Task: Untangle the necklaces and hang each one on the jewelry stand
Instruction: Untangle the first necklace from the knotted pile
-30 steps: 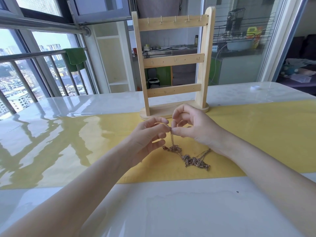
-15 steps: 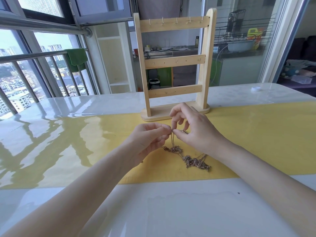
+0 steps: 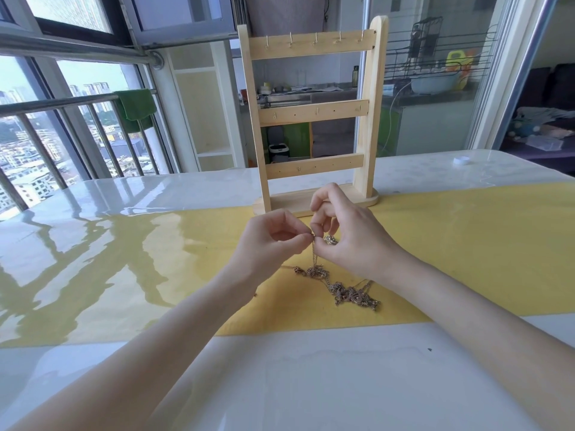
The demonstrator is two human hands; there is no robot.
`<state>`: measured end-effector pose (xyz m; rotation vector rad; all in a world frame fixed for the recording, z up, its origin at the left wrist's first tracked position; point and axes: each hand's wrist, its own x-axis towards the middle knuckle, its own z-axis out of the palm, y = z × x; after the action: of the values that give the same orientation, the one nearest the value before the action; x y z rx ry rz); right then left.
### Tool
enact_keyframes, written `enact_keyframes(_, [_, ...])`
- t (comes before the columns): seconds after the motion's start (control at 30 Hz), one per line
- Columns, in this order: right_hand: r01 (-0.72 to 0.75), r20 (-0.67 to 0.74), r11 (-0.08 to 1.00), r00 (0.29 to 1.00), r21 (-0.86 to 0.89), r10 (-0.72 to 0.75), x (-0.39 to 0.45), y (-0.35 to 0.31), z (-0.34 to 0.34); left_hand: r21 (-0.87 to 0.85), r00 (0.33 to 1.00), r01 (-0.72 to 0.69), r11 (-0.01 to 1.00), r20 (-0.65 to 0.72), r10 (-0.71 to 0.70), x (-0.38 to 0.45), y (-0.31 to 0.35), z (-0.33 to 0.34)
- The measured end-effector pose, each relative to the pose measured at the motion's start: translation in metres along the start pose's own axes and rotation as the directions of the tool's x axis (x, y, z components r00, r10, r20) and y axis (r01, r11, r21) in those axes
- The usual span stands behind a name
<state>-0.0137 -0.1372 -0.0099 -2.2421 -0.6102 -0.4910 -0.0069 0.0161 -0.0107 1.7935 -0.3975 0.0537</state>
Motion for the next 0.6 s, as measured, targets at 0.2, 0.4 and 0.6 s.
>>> enact_keyframes(0.2, [-0.097,-0.037,0.975,0.994,0.202,0.106,0.001,-0.003,0.002,0.029,0.984,-0.094,0.995,-0.149,0.098,-0.004,-0.003,0.008])
enact_keyframes(0.4, [-0.236,0.043,0.860,0.969,0.452,0.243,0.000,0.002,-0.002,-0.161,0.981,-0.093,0.983,-0.186,0.063,-0.001,0.000,0.003])
enact_keyframes(0.6, [-0.212,-0.026,0.821,0.964,0.530,0.265,0.003,0.003,-0.009,-0.326,0.994,-0.022,0.945,-0.109,-0.015,0.002,-0.001,-0.002])
